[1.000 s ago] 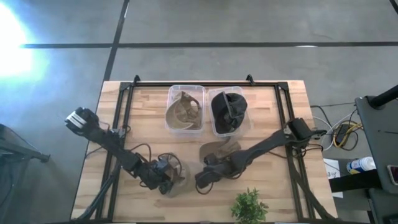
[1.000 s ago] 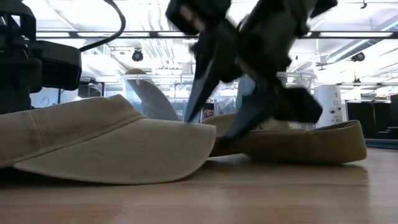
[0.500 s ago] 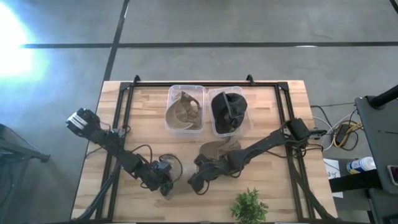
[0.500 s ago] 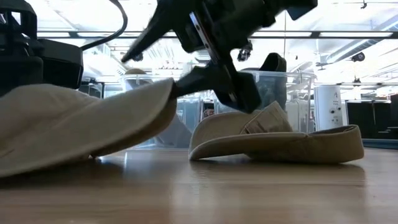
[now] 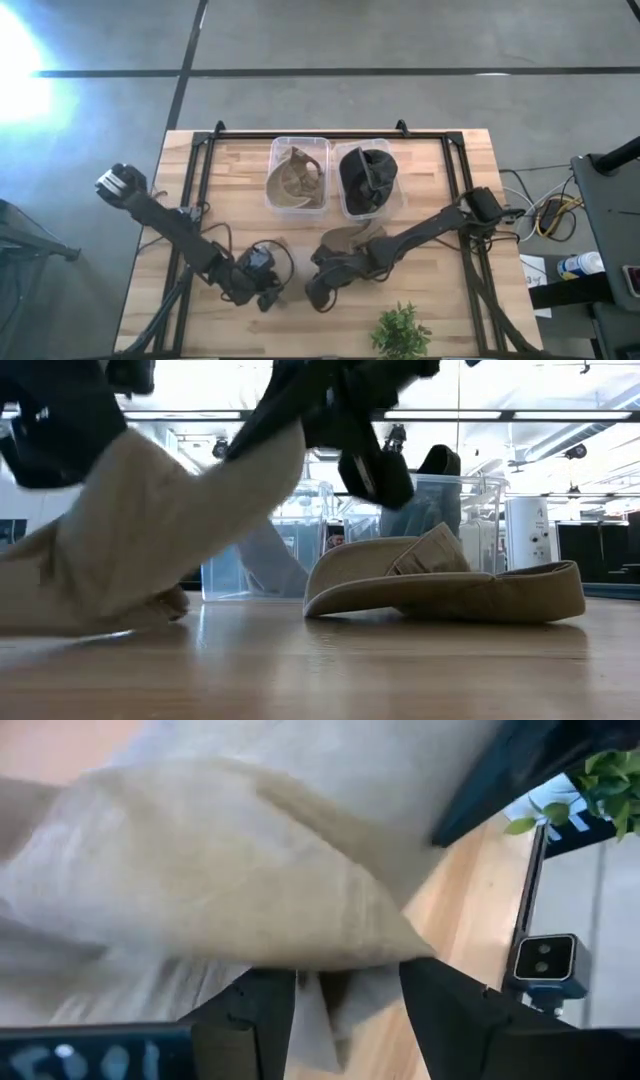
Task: Pick & Place hat
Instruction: Put the left brown cap into the left transparent bin
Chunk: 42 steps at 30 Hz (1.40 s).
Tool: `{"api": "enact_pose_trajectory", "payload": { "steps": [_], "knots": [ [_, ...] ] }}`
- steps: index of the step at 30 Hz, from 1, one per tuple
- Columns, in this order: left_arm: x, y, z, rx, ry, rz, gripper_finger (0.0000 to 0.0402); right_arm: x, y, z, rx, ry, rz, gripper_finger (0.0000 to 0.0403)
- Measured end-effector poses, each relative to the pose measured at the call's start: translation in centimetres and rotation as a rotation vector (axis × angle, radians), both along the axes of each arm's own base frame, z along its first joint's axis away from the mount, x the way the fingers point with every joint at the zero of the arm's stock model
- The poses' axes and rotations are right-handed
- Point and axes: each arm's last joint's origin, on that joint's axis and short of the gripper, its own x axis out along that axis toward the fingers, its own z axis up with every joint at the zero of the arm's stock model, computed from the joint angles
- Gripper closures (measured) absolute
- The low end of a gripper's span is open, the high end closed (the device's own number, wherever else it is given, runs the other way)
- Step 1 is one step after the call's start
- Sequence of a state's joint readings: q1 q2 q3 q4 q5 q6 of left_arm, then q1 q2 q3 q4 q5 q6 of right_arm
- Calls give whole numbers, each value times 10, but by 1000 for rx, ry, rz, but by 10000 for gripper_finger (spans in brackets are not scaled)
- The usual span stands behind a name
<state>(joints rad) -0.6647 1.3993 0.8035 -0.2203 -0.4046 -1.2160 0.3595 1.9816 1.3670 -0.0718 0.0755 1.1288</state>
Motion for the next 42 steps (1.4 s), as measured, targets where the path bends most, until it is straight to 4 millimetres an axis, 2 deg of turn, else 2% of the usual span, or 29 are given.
{"api": "enact_pose_trajectory", "payload": {
  "steps": [4, 8, 11, 14, 18, 22, 25, 34, 37, 42],
  "knots": [
    [-11, 7, 28, 24, 34, 2, 227, -7, -4, 30, -36, -78, 15, 387],
    [-23, 12, 73, -11, -41, -7, 228, -23, -11, 71, -130, -187, -26, 388],
    [-35, 13, 109, -37, -153, -39, 228, -38, -17, 107, -270, -303, -84, 389],
    [-50, 16, 141, -20, -279, -65, 227, -56, -24, 134, -474, -365, -226, 389],
    [-68, 21, 169, 114, -423, -22, 228, -69, -45, 147, -684, -307, -434, 389],
    [-77, 30, 180, 269, -491, 53, 228, -67, -71, 144, -723, -238, -507, 389],
    [-80, 37, 182, 307, -506, 99, 228, -61, -92, 138, -694, -193, -551, 389],
    [-83, 52, 188, 326, -526, 160, 228, -51, -165, 122, -478, 23, -398, 389],
    [-84, 59, 191, 337, -533, 217, 228, -46, -180, 127, -390, 110, -303, 390],
    [-82, 72, 194, 350, -534, 285, 227, -26, -191, 152, -304, 111, -163, 390]
  ]
}}
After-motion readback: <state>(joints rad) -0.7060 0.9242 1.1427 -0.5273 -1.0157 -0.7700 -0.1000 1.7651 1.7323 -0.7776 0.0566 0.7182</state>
